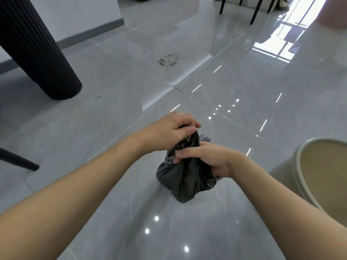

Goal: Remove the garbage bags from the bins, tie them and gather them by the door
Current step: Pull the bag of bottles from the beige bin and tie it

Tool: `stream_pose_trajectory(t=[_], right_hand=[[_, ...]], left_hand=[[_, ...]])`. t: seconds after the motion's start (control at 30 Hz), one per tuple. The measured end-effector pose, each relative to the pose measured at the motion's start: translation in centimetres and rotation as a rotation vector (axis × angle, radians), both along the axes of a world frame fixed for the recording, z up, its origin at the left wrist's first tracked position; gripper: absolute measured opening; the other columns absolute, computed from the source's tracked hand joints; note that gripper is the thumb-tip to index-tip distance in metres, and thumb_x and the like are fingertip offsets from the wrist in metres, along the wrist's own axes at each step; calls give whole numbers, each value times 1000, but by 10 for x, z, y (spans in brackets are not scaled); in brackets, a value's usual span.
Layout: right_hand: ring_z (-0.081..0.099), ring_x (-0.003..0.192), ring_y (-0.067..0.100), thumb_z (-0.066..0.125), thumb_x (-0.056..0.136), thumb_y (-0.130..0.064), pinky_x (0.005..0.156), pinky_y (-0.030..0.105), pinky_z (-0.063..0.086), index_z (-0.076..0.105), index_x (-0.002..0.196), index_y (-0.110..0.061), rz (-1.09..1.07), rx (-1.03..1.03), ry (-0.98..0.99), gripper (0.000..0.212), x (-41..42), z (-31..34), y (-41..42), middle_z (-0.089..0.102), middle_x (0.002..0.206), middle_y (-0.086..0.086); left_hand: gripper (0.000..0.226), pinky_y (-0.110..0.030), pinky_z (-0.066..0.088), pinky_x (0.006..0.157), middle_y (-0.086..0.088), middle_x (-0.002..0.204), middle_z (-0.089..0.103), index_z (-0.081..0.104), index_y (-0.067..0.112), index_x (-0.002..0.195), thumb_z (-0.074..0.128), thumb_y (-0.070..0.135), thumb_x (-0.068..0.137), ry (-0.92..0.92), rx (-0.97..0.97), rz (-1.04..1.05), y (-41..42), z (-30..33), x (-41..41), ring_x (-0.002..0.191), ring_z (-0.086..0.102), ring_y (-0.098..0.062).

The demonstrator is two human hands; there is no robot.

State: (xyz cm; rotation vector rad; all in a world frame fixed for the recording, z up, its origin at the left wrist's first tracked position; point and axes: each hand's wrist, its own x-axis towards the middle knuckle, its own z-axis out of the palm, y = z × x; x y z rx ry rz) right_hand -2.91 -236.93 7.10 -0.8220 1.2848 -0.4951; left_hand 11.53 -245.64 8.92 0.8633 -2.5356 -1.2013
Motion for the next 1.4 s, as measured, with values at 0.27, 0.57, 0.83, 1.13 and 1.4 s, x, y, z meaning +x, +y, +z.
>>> stream_pose_trajectory(t=[0.27,0.57,0.83,1.13,1.4], right_hand=[[70,84,28,74,73,-25,77,33,59,72,63,-20,298,61,429,11,-6,8,-4,74,88,8],[57,78,26,53,80,-26,64,31,42,50,72,-14,422,-437,1228,15,-11,12,5,56,78,-1],[43,61,26,58,79,-18,60,38,32,47,63,-15,162,-1300,1713,20,-27,-35,54,46,67,4],[50,58,27,53,86,-22,61,39,40,60,98,-14,160,-1335,1541,16,-37,-32,52,52,64,1],[59,71,16,53,84,-25,64,34,50,66,87,-27,7,-547,1005,13,-31,-6,55,65,73,-10]], left_hand=[[22,-22,46,90,6,103,72,60,23,88,43,22,102,83,269,103,4,-18,-8,97,63,-5],[28,-30,43,70,6,65,59,49,16,79,39,24,103,148,342,392,16,-57,-21,63,52,-11],[29,-28,37,52,6,56,49,47,19,75,40,30,102,197,341,505,44,-73,-34,48,43,-10],[28,-29,38,58,8,58,49,56,17,78,48,35,97,124,324,501,45,-66,-37,53,45,-10],[29,-31,49,80,10,89,59,52,33,101,63,30,74,102,422,150,56,-74,-4,85,59,-12]])
